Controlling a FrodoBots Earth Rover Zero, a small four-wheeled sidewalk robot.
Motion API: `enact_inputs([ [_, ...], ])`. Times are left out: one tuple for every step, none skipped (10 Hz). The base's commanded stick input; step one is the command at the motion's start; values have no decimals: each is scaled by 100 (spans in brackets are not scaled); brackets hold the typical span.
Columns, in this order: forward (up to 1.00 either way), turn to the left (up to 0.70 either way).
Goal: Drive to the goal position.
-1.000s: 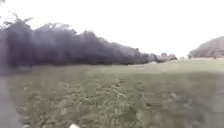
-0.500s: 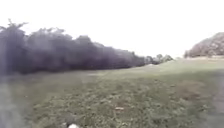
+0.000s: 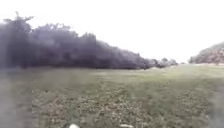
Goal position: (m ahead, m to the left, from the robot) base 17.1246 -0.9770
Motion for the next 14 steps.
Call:
enact_inputs([
  [85, 0],
  [85, 0],
  [85, 0],
  [85, -8],
  [85, -17],
  [85, -24],
  [85, -31],
  [85, -34],
  [85, -34],
  [85, -21],
  [85, 0],
  [85, 0],
  [85, 0],
  [85, 0],
])
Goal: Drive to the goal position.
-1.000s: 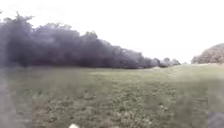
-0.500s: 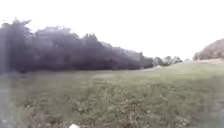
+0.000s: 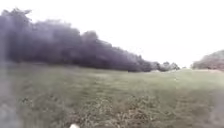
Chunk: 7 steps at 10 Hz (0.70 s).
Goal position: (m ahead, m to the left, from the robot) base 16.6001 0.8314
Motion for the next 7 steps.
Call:
enact_inputs([
  [85, 0],
  [85, 0],
  [85, -31],
  [85, -33],
  [85, -34],
  [85, -28],
  [85, -3],
])
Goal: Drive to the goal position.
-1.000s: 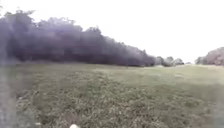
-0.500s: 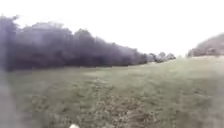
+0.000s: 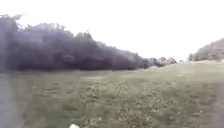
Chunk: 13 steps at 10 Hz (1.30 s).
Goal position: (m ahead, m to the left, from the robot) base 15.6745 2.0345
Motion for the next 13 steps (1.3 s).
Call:
enact_inputs([
  [85, 0],
  [85, 0],
  [85, 0],
  [85, 0],
  [85, 0],
  [85, 0],
  [85, 0],
  [85, 0],
  [85, 0],
  [85, 0],
  [85, 0],
  [85, 0],
  [85, 0],
])
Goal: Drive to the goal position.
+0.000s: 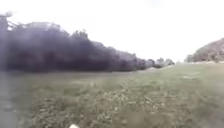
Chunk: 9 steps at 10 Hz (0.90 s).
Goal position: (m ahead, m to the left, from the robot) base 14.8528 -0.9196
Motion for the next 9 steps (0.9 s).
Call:
enact_inputs([
  [85, 0],
  [85, 0],
  [85, 0],
  [85, -20],
  [85, -30],
  [85, -34],
  [85, -34],
  [85, -34],
  [85, -34],
])
